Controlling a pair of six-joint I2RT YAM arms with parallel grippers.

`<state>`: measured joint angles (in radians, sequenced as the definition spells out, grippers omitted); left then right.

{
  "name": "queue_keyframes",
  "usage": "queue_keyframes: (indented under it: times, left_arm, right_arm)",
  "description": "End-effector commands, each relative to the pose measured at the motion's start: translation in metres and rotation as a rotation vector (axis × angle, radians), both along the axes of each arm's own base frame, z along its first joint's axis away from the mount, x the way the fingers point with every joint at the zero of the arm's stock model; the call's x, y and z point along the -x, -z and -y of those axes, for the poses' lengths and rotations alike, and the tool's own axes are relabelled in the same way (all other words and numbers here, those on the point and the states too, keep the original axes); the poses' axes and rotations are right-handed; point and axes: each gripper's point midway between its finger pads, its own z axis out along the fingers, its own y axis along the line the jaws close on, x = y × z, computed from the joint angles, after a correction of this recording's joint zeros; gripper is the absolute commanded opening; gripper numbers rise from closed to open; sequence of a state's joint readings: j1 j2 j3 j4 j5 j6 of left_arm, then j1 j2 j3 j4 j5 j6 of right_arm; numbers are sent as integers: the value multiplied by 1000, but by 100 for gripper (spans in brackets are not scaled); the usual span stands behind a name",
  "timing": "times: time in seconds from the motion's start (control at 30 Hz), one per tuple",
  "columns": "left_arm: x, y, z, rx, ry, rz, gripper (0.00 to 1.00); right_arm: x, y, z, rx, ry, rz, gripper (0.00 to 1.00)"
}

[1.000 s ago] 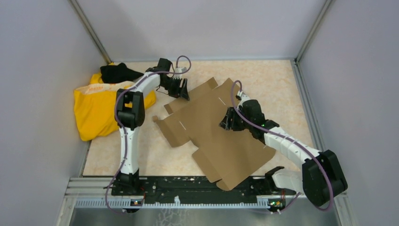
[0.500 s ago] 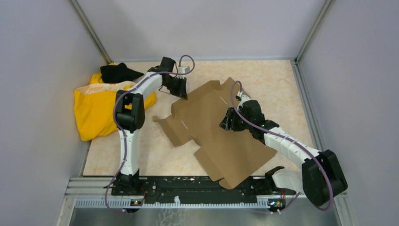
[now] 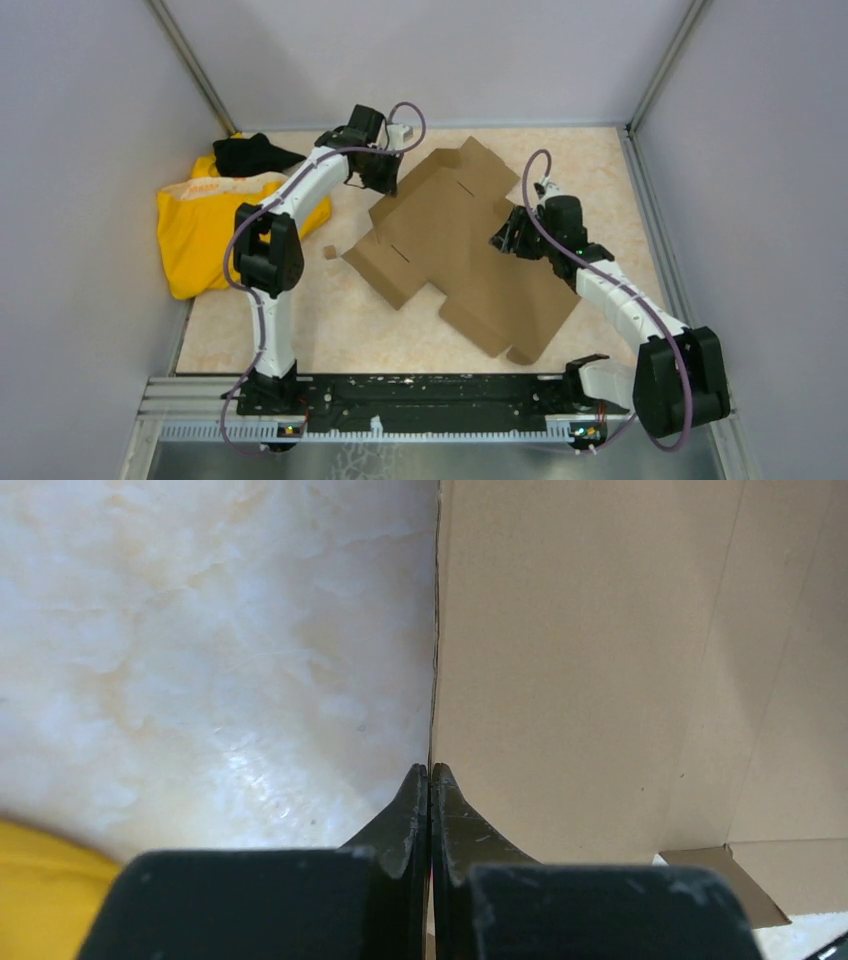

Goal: Fold the paper box

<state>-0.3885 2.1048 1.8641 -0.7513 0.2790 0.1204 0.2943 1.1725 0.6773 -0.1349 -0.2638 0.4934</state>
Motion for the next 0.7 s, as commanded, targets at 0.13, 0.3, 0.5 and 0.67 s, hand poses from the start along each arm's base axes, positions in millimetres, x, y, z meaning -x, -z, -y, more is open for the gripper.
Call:
queue_keyframes:
  times: [0.13, 0.3, 0.5, 0.67]
  left_arm:
    - [-1, -76, -12, -172, -39, 212, 0]
    - [5, -108, -2, -286, -35, 341, 0]
    - [16, -131, 13, -412, -12, 457, 0]
    - [26, -135, 27, -523, 9, 525, 0]
  right_arm:
    - [-30, -18, 27, -25, 76, 27, 48]
    - [-30, 8, 25, -43, 84, -27, 45]
    - [-25, 42, 28, -35, 110, -91, 44]
    - [-23, 62, 28, -52, 138, -120, 43]
